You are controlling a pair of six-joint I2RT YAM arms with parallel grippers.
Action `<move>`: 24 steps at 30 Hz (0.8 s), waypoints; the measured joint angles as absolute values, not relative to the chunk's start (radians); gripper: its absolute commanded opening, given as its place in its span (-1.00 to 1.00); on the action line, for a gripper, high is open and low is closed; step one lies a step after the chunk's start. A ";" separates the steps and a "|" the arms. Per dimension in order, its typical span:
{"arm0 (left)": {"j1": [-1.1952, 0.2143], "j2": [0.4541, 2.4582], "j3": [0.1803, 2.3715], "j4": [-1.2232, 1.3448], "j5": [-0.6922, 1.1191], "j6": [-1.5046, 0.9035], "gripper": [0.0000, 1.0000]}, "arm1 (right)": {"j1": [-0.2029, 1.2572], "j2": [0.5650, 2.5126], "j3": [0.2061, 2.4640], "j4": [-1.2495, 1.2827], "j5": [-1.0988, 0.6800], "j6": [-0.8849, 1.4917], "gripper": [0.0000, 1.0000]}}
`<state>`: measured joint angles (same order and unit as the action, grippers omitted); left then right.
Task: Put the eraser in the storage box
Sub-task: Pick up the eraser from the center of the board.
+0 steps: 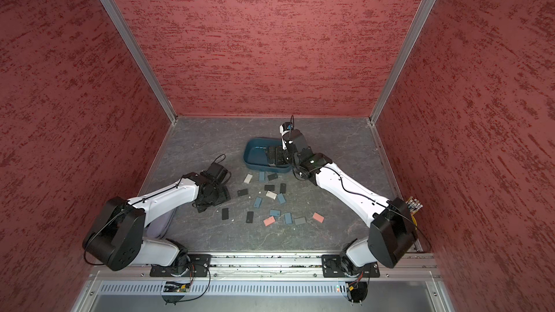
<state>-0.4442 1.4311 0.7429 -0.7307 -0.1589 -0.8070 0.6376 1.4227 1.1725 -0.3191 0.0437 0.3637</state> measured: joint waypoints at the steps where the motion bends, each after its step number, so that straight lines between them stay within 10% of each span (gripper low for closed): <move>1: -0.446 1.433 0.743 -0.731 -0.159 -0.809 0.58 | 0.638 1.413 1.168 -0.319 0.045 0.364 0.98; 24: -0.458 1.478 0.743 -0.705 -0.182 -0.838 -0.17 | 0.638 1.374 1.097 -0.296 0.037 0.379 0.98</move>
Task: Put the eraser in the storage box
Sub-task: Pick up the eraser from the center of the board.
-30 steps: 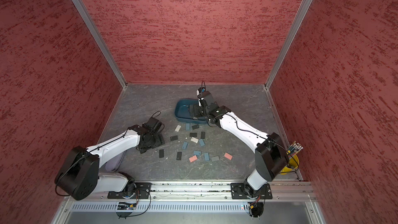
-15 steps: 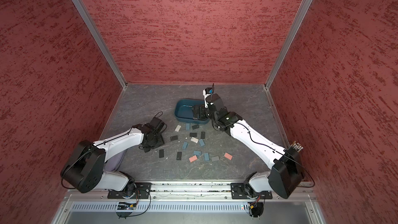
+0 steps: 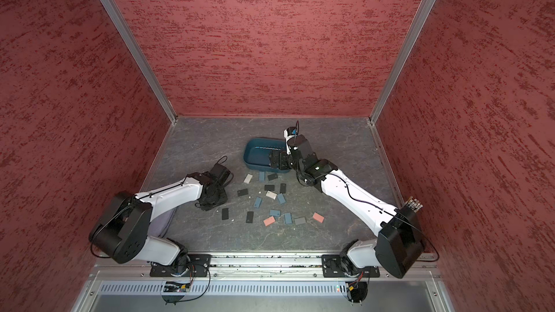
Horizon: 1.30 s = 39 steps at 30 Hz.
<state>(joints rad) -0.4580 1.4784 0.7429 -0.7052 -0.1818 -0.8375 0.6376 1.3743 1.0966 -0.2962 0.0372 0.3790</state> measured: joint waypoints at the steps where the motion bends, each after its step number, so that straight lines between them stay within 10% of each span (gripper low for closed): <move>1: -0.458 1.478 0.743 -0.704 -0.182 -0.838 -0.20 | 0.638 1.374 1.097 -0.295 0.036 0.381 0.98; 39: -0.485 1.415 0.844 -0.808 -0.208 -0.764 -0.55 | 0.638 1.282 0.807 -0.447 0.241 0.617 0.98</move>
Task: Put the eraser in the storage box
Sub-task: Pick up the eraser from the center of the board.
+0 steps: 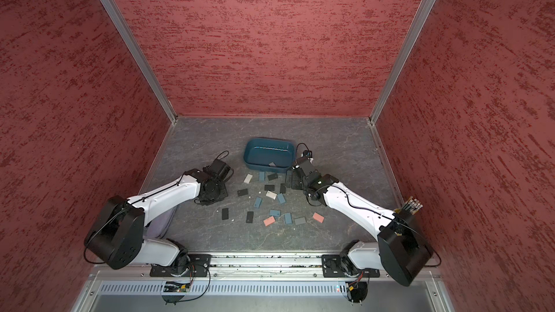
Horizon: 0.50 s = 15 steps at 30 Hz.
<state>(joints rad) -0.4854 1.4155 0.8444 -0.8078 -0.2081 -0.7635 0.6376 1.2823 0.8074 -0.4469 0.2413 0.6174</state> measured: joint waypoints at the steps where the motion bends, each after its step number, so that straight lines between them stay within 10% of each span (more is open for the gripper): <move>1: -0.492 1.411 0.863 -0.821 -0.209 -0.760 -0.54 | 0.638 1.272 0.799 -0.459 0.251 0.632 0.98; 15: -0.562 1.530 1.301 -0.958 -0.207 -0.658 -0.50 | 0.638 1.123 0.634 -0.561 0.286 0.794 0.98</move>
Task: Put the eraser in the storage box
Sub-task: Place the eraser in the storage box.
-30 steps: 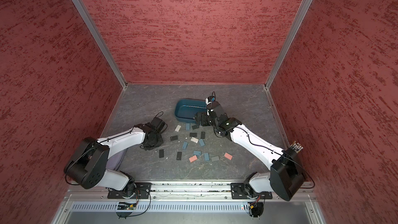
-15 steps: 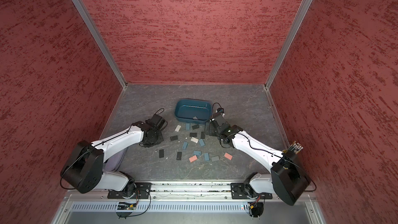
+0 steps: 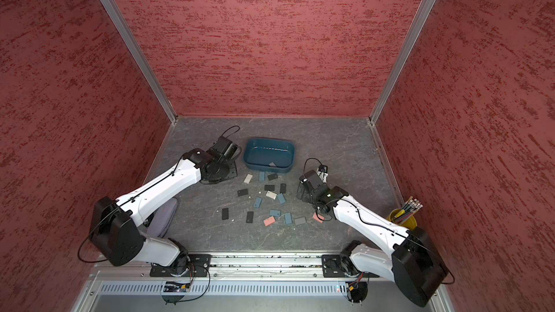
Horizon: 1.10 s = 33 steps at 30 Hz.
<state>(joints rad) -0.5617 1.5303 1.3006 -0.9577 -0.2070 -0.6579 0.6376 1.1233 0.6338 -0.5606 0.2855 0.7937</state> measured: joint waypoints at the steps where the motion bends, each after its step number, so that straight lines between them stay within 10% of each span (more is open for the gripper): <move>1: -0.563 1.556 1.332 -0.963 -0.206 -0.650 -0.49 | 0.638 1.114 0.626 -0.563 0.286 0.797 0.98; 33: -0.527 2.181 1.946 -1.065 -0.133 -0.469 -0.37 | 0.733 1.111 0.487 -0.609 0.263 1.091 0.94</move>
